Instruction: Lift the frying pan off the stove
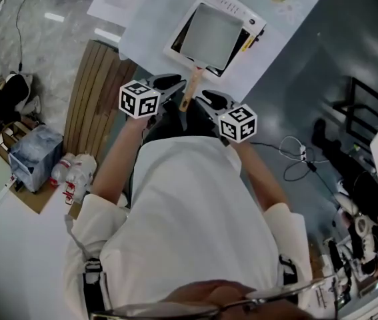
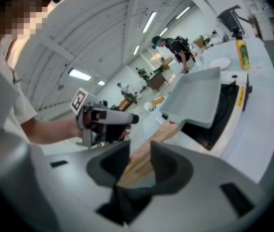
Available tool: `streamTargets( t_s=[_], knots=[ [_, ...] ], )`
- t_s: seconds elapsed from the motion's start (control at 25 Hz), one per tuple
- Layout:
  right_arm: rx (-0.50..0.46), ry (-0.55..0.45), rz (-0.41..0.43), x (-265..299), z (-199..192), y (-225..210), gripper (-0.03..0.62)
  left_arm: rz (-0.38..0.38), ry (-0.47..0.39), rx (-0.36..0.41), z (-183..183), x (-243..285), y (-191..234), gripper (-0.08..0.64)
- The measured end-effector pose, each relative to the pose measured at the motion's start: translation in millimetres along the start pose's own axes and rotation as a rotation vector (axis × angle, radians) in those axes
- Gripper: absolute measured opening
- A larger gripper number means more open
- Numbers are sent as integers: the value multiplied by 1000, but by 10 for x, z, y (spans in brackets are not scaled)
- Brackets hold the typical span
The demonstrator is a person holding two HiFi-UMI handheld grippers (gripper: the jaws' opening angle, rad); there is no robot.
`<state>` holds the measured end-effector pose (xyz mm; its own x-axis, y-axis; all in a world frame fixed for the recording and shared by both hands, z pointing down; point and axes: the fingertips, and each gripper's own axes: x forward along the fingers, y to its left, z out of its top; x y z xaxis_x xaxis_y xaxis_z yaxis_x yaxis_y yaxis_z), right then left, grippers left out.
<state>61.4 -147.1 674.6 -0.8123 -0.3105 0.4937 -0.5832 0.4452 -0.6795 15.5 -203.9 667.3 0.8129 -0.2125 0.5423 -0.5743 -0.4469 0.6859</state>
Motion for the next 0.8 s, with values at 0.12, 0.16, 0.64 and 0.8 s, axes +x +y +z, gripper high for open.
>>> streamTargets(
  t_s=[0.12,0.16,0.64,0.8],
  knots=[
    [78,9,22,84,-31,-67,192,1,61,-41,-39,146,82,196],
    [106,8,30,114,-38,-79,206,-4,79,-58,-58,191,111,216],
    [216,53,126,489,-197,-47,265,-154,217,-217,-230,703,197,298],
    [247,63,165,615,-199,-26,265,-209,265,-242,-252,853,202,298]
  ],
)
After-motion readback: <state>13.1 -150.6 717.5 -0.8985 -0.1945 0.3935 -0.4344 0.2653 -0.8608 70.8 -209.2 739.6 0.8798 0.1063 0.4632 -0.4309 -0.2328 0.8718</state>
